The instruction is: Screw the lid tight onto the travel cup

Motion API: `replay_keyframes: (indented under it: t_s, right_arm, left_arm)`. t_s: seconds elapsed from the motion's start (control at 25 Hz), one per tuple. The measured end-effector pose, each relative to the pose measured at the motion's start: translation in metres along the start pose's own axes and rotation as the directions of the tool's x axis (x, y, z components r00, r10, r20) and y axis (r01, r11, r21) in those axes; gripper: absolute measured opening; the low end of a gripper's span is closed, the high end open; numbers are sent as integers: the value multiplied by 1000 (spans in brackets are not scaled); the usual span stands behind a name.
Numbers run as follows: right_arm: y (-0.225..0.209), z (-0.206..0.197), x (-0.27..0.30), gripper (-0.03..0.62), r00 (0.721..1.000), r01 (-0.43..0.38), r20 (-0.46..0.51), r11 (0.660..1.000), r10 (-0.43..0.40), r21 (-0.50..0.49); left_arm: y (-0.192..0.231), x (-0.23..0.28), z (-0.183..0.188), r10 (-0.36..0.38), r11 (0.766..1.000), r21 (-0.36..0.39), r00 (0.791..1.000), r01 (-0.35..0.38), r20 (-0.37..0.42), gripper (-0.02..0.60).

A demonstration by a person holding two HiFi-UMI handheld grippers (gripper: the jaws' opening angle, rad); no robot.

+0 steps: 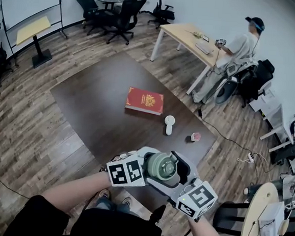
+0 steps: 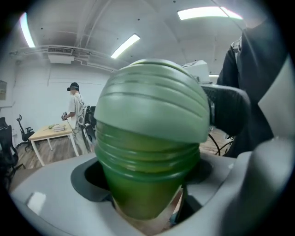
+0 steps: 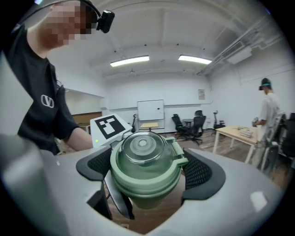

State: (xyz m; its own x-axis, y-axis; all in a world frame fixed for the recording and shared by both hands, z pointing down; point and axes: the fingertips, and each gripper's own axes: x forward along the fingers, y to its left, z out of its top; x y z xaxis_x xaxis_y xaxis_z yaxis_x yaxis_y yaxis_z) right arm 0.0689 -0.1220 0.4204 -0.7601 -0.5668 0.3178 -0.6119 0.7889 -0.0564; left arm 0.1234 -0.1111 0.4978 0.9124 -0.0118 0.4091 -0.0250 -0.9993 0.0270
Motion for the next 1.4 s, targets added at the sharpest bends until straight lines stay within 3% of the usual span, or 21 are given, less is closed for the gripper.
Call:
replay_keyframes:
  t_s: [0.16, 0.28, 0.44, 0.48, 0.56, 0.64, 0.68, 0.8, 0.92, 1.04, 1.16, 1.24, 1.32, 1.4]
  right_arm:
    - [-4, 1, -2, 497, 957, 271, 69, 954, -281, 129]
    - [-4, 2, -1, 499, 942, 295, 106, 938, -317, 184]
    - [0, 17, -17, 500, 962, 192, 168, 970, -217, 153]
    - [5, 24, -24, 501, 968, 139, 197, 984, -159, 107]
    - [22, 31, -36, 500, 978, -29, 208, 999, 33, -22]
    - [36, 25, -43, 500, 975, -171, 117, 974, 189, -148]
    - [39, 20, -44, 500, 974, -208, 49, 960, 221, -186]
    - [41, 15, -43, 496, 960, -279, -51, 938, 275, -207]
    - [42, 18, -39, 419, 948, -318, -78, 923, 309, -216]
    - [40, 16, -30, 408, 974, -215, -125, 947, 190, -237]
    - [33, 12, -17, 390, 986, 0, -162, 983, -30, -183]
    - [27, 9, -11, 390, 967, 158, -179, 980, -179, -124]
    - [22, 6, -8, 390, 938, 289, -178, 954, -299, -78]
    - [22, 6, -5, 390, 922, 354, -150, 934, -358, -55]
  left_arm:
    - [-4, 0, -2, -7, 1000, -17, 1000, 8, 12, 417]
    - [-7, -1, -1, -22, 1000, -16, 1000, 22, 22, 417]
    - [-15, -3, -2, -62, 998, 0, 998, 62, 11, 417]
    - [-19, -4, -2, -87, 996, -4, 996, 87, 16, 417]
    - [-29, -9, 2, -159, 987, -20, 986, 160, 43, 416]
    - [-41, -14, 9, -231, 972, -23, 971, 233, 68, 417]
    - [-45, -16, 11, -257, 966, -17, 964, 258, 68, 417]
    - [-54, -17, 12, -290, 957, 10, 956, 290, 35, 417]
    - [-49, -16, 10, -259, 966, 11, 966, 259, 9, 417]
    - [-37, -14, 7, -173, 985, 16, 985, 173, -14, 417]
    - [-23, -15, 1, -82, 996, 17, 996, 82, -29, 417]
    - [-17, -14, -4, -39, 999, 10, 998, 40, -44, 416]
    - [-16, -11, -9, -21, 1000, -9, 998, 21, -51, 417]
    - [-15, -10, -12, -23, 999, -38, 999, 21, -43, 416]
